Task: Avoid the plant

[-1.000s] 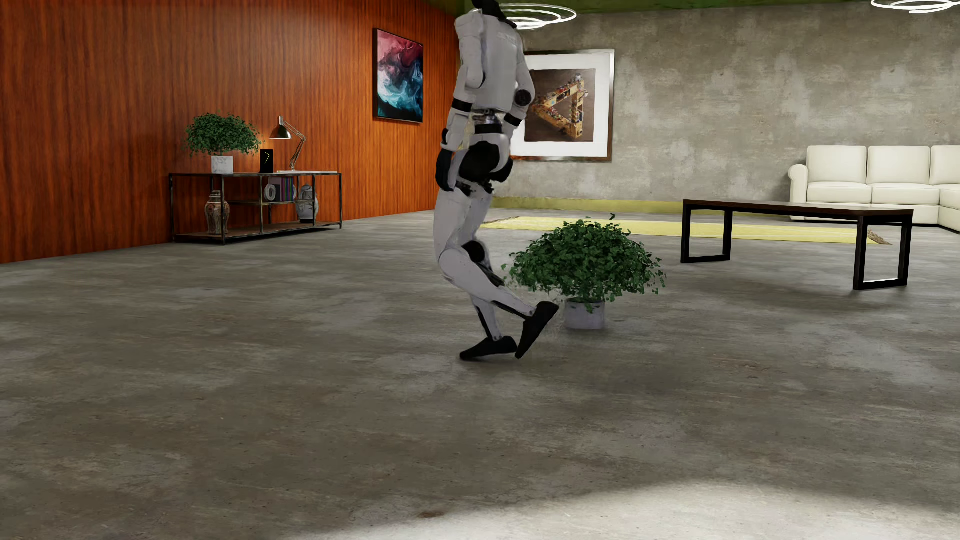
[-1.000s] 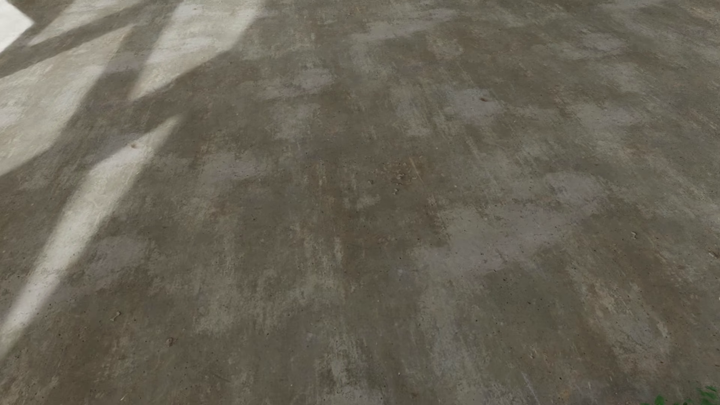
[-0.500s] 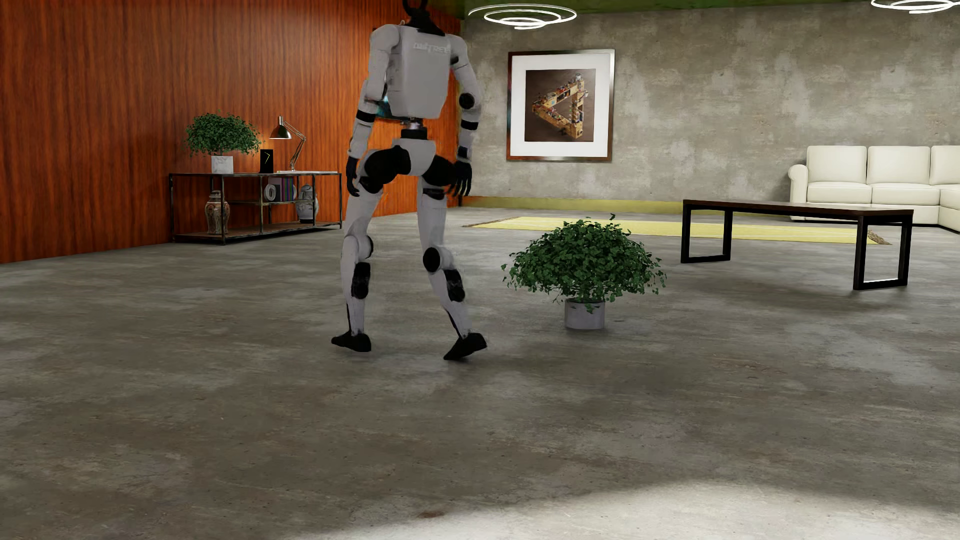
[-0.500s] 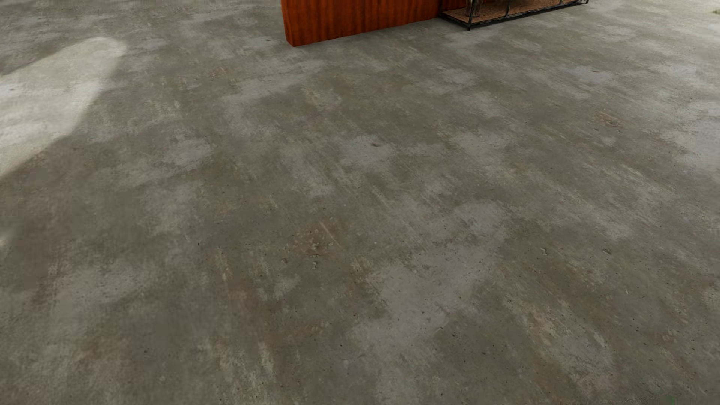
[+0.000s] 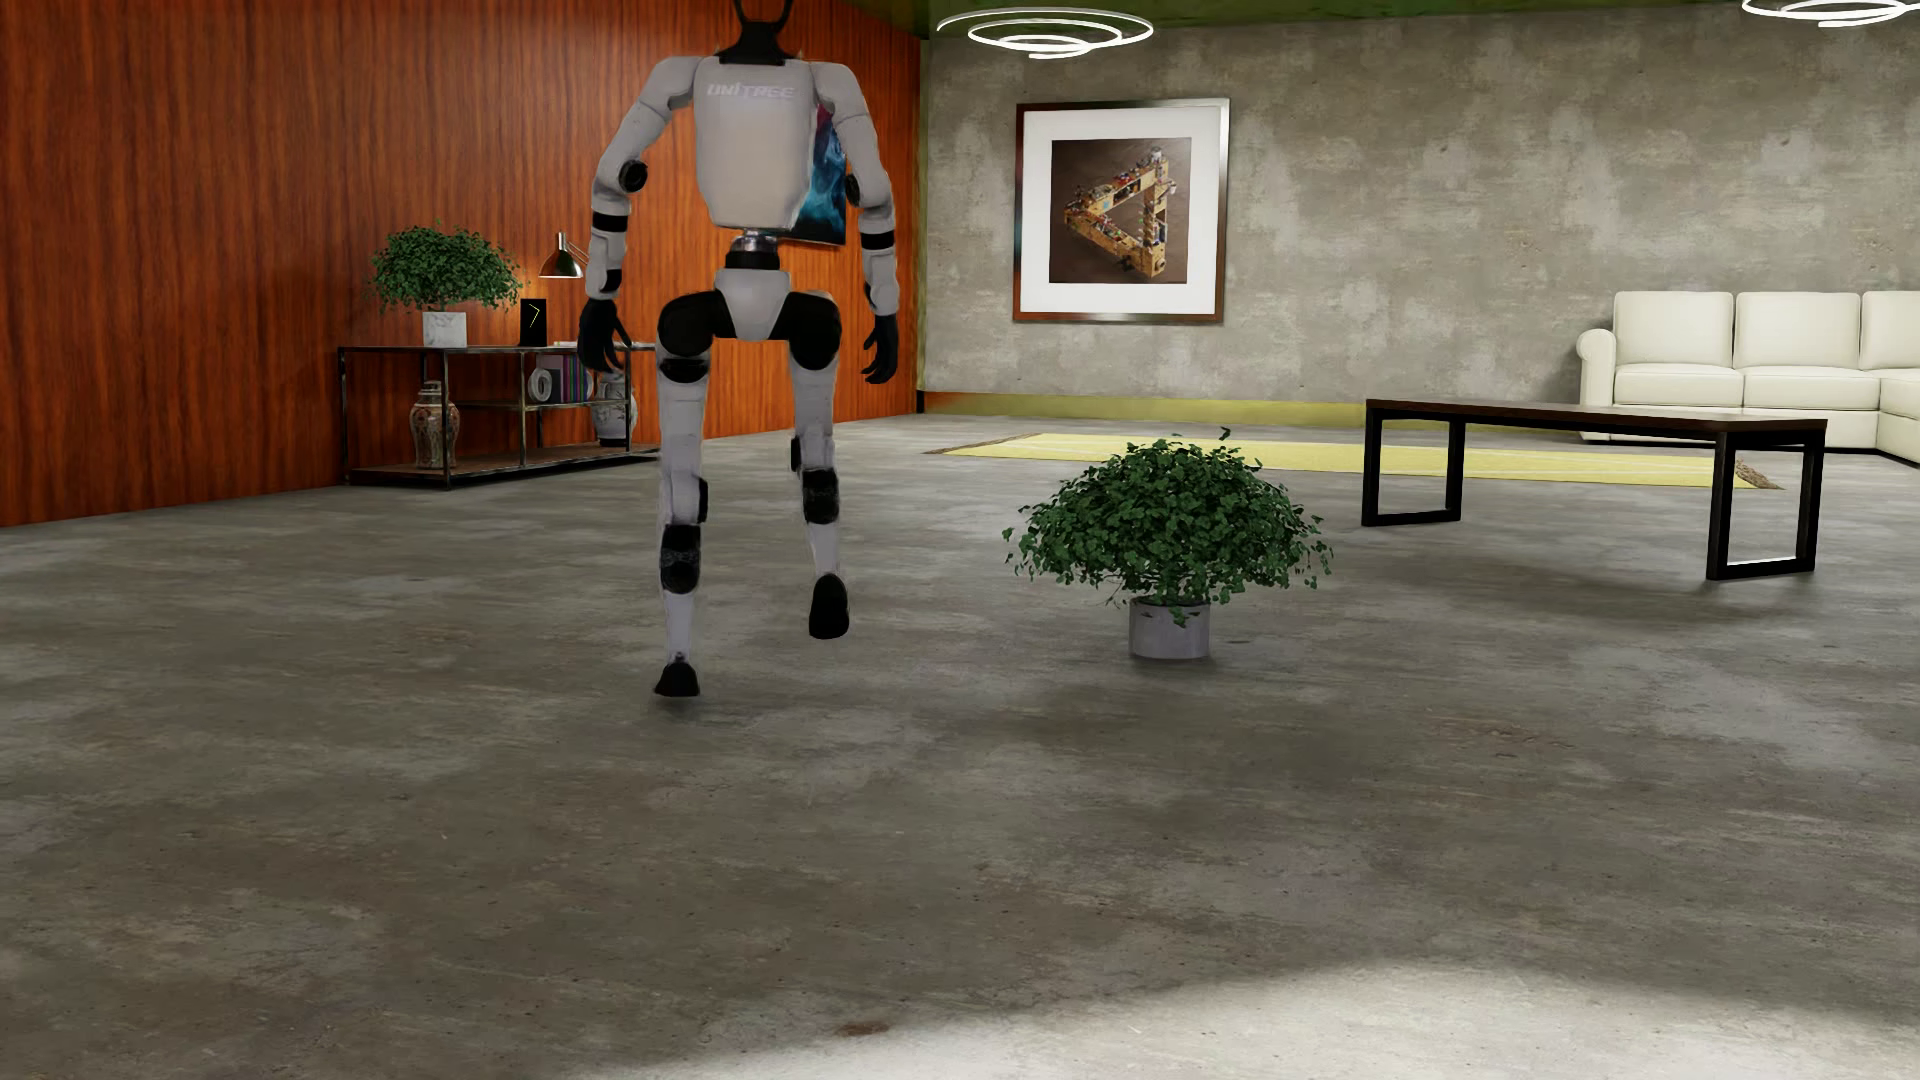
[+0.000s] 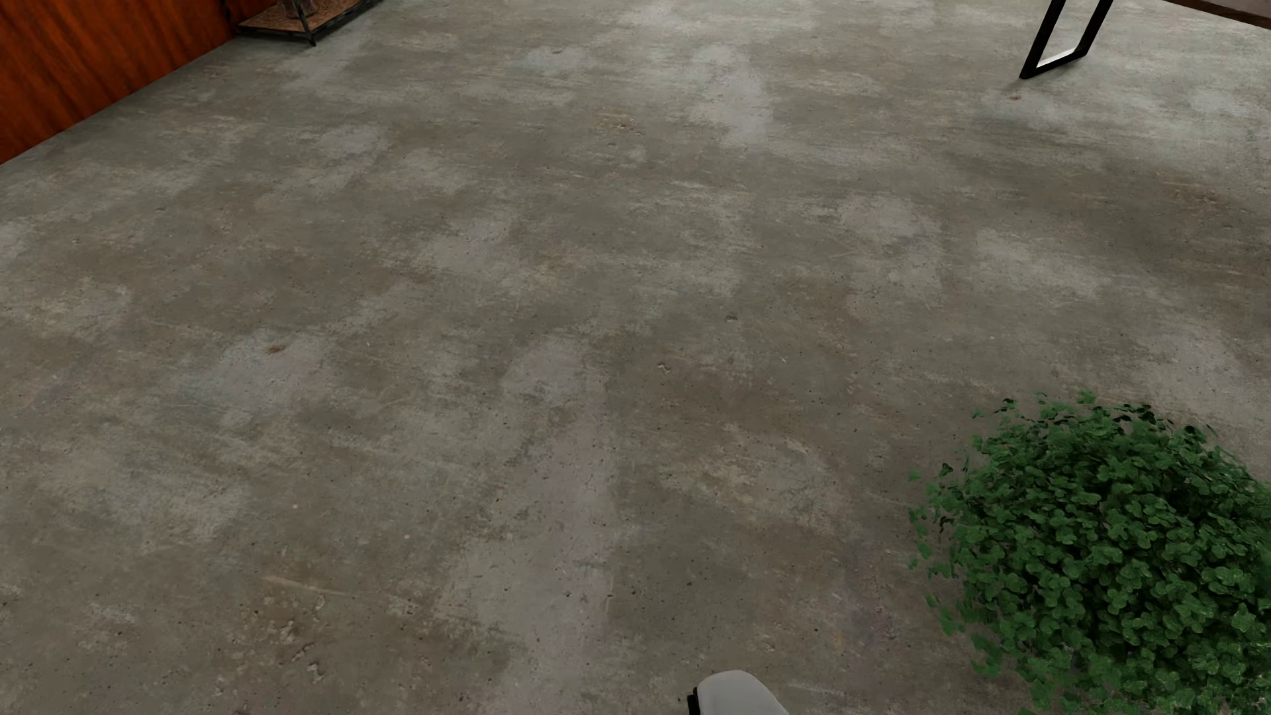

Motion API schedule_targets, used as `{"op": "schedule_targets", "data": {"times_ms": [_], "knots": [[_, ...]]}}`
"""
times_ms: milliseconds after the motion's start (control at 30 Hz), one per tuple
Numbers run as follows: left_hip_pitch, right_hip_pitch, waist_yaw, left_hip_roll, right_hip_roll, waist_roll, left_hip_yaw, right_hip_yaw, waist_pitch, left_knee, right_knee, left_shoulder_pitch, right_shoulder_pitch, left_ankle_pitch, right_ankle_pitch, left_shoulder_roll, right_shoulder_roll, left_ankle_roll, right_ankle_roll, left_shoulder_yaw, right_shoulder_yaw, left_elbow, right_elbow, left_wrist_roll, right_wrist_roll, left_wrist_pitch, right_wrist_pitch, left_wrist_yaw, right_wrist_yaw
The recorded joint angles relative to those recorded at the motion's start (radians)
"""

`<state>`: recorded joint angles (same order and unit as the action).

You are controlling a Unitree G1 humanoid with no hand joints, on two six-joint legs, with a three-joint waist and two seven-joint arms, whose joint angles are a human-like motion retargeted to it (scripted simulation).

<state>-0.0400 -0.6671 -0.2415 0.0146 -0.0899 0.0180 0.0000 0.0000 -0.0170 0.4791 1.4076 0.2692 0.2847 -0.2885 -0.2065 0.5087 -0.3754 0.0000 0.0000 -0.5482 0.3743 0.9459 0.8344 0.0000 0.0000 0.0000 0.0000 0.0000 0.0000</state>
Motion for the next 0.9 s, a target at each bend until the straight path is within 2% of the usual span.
{"op": "schedule_targets", "data": {"times_ms": [133, 200, 267, 300, 333, 367, 400, 433, 467, 500, 600, 633, 667, 733, 767, 900], "knots": [[0.092, 0.052, 0.006, -0.024, -0.011, 0.024, 0.000, 0.000, 0.000, -0.001, -0.612, -0.048, -0.017, -0.107, 0.134, 0.024, -0.010, 0.000, 0.000, 0.056, 0.014, -0.006, 0.022, 0.000, 0.000, 0.000, 0.000, 0.000, 0.000], [0.117, 0.090, 0.001, -0.035, -0.015, 0.031, 0.000, 0.000, -0.013, 0.003, -0.851, -0.069, -0.024, -0.137, 0.149, 0.019, -0.019, 0.000, 0.000, 0.074, 0.023, -0.018, 0.060, 0.000, 0.000, 0.000, 0.000, 0.000, 0.000], [0.138, 0.117, -0.007, -0.032, -0.021, 0.041, 0.000, 0.000, -0.029, 0.010, -0.928, -0.078, -0.027, -0.132, 0.154, 0.002, -0.026, 0.000, 0.000, 0.089, 0.035, -0.047, 0.124, 0.000, 0.000, 0.000, 0.000, 0.000, 0.000], [0.156, 0.128, -0.005, -0.021, -0.017, 0.052, 0.000, 0.000, -0.030, 0.014, -0.909, -0.076, -0.027, -0.102, 0.190, -0.013, -0.031, 0.000, 0.000, 0.098, 0.048, -0.067, 0.161, 0.000, 0.000, 0.000, 0.000, 0.000, 0.000], [0.173, 0.139, 0.005, -0.006, -0.002, 0.068, 0.000, 0.000, -0.028, 0.022, -0.884, -0.068, -0.029, -0.035, 0.224, -0.035, -0.036, 0.000, 0.000, 0.109, 0.065, -0.090, 0.196, 0.000, 0.000, 0.000, 0.000, 0.000, 0.000], [0.179, 0.152, 0.019, 0.009, 0.021, 0.086, 0.000, 0.000, -0.028, 0.042, -0.861, -0.053, -0.032, 0.085, 0.233, -0.062, -0.042, 0.000, 0.000, 0.118, 0.080, -0.110, 0.226, 0.000, 0.000, 0.000, 0.000, 0.000, 0.000], [0.168, 0.174, 0.033, 0.023, 0.042, 0.100, 0.000, 0.000, -0.031, 0.085, -0.850, -0.036, -0.036, 0.250, 0.220, -0.087, -0.047, 0.000, 0.000, 0.116, 0.086, -0.128, 0.242, 0.000, 0.000, 0.000, 0.000, 0.000, 0.000], [0.135, 0.206, 0.042, 0.039, 0.056, 0.104, 0.000, 0.000, -0.039, 0.157, -0.854, -0.018, -0.039, 0.418, 0.199, -0.105, -0.053, 0.000, 0.000, 0.098, 0.080, -0.150, 0.239, 0.000, 0.000, 0.000, 0.000, 0.000, 0.000], [0.084, 0.244, 0.048, 0.055, 0.064, 0.100, 0.000, 0.000, -0.049, 0.255, -0.866, -0.004, -0.039, 0.538, 0.176, -0.111, -0.057, 0.000, 0.000, 0.071, 0.068, -0.178, 0.214, 0.000, 0.000, 0.000, 0.000, 0.000, 0.000], [0.026, 0.283, 0.054, 0.068, 0.068, 0.092, 0.000, 0.000, -0.055, 0.367, -0.872, 0.004, -0.038, 0.574, 0.153, -0.108, -0.062, 0.000, 0.000, 0.045, 0.056, -0.209, 0.171, 0.000, 0.000, 0.000, 0.000, 0.000, 0.000], [-0.129, 0.402, 0.085, 0.085, 0.087, 0.063, 0.000, 0.000, -0.024, 0.643, -0.874, -0.013, -0.064, 0.404, 0.091, -0.090, -0.075, 0.000, 0.000, 0.038, 0.025, -0.234, 0.036, 0.000, 0.000, 0.000, 0.000, 0.000, 0.000], [-0.177, 0.436, 0.108, 0.079, 0.093, 0.050, 0.000, 0.000, -0.011, 0.671, -0.878, -0.027, -0.082, 0.395, 0.077, -0.084, -0.075, 0.000, 0.000, 0.046, 0.013, -0.224, 0.014, 0.000, 0.000, 0.000, 0.000, 0.000, 0.000], [-0.221, 0.469, 0.136, 0.065, 0.095, 0.034, 0.000, 0.000, 0.000, 0.661, -0.883, -0.039, -0.101, 0.431, 0.066, -0.076, -0.076, 0.000, 0.000, 0.051, 0.005, -0.216, 0.001, 0.000, 0.000, 0.000, 0.000, 0.000, 0.000], [-0.304, 0.530, 0.204, 0.034, 0.096, 0.008, 0.000, 0.000, 0.013, 0.573, -0.892, -0.048, -0.132, 0.537, 0.042, -0.056, -0.082, 0.000, 0.000, 0.054, -0.001, -0.219, -0.013, 0.000, 0.000, 0.000, 0.000, 0.000, 0.000], [-0.343, 0.554, 0.237, 0.022, 0.097, -0.002, 0.000, 0.000, 0.017, 0.517, -0.893, -0.045, -0.142, 0.538, 0.026, -0.046, -0.087, 0.000, 0.000, 0.054, -0.002, -0.229, -0.022, 0.000, 0.000, 0.000, 0.000, 0.000, 0.000], [-0.432, 0.669, 0.322, 0.007, 0.092, -0.027, 0.000, 0.000, 0.035, 0.235, -0.895, -0.016, -0.151, 0.372, -0.058, -0.035, -0.092, 0.000, 0.000, 0.064, 0.003, -0.199, -0.022, 0.000, 0.000, 0.000, 0.000, 0.000, 0.000]]}}
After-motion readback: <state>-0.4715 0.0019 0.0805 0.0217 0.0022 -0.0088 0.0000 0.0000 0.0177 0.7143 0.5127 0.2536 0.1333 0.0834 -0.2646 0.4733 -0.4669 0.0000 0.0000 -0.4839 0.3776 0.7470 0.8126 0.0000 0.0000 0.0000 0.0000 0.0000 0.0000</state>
